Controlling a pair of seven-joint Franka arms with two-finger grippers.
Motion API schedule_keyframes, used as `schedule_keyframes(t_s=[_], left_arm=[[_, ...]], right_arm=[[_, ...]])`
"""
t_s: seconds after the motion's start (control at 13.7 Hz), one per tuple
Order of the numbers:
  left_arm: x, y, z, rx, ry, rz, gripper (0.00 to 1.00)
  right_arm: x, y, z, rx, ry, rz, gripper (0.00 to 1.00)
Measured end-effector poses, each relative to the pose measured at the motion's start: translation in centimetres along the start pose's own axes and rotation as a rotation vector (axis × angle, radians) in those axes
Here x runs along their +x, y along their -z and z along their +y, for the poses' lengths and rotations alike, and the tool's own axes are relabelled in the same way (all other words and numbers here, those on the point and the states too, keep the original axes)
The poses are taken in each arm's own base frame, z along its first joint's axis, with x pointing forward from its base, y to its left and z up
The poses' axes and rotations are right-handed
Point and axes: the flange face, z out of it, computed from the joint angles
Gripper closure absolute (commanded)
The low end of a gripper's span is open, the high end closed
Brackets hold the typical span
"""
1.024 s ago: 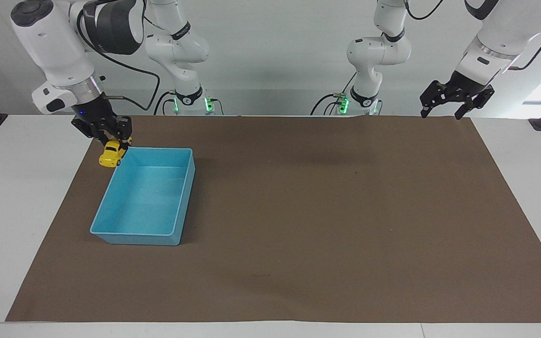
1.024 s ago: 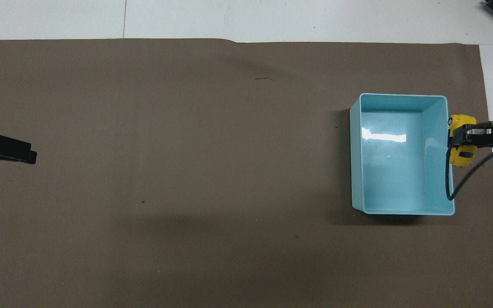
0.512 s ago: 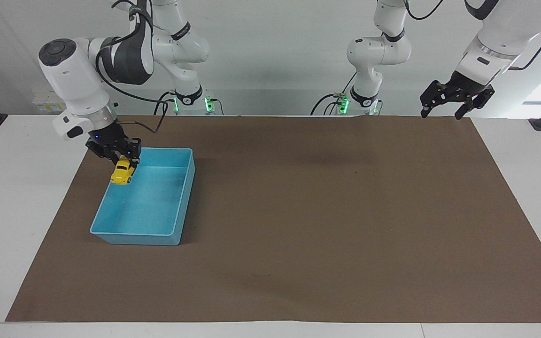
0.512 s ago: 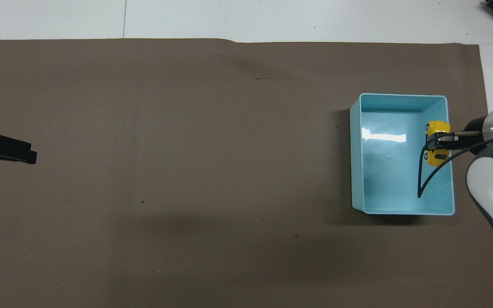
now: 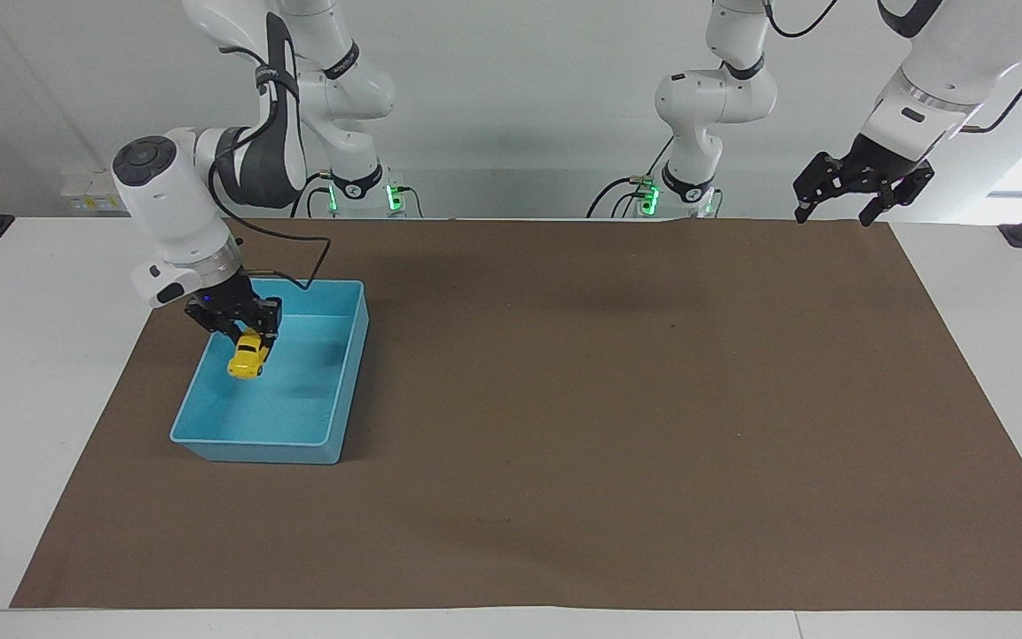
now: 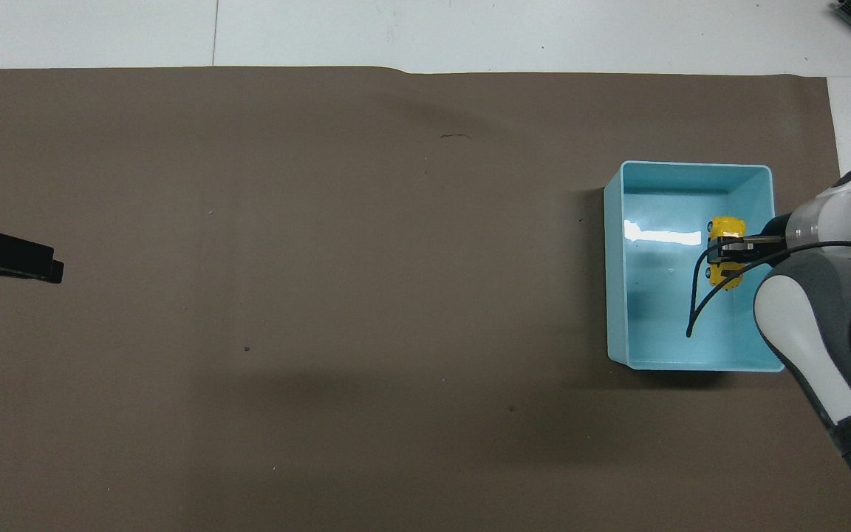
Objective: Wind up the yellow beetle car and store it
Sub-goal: 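Lower the car into the bin and open the right gripper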
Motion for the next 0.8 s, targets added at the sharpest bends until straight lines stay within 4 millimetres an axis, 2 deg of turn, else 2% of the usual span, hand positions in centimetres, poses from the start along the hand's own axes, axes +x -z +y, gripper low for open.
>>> schedule_keyframes(t_s=[0.37, 0.8], left_arm=[[0.0, 0.0, 0.0, 0.000, 0.000, 0.000, 0.00], [0.0, 0.0, 0.0, 0.000, 0.000, 0.000, 0.00]], right_arm=[[-0.5, -4.6, 1.1, 0.061, 0.078, 0.002, 1.00], [-1.5, -7.4, 1.2, 0.074, 0.087, -0.024, 1.00]])
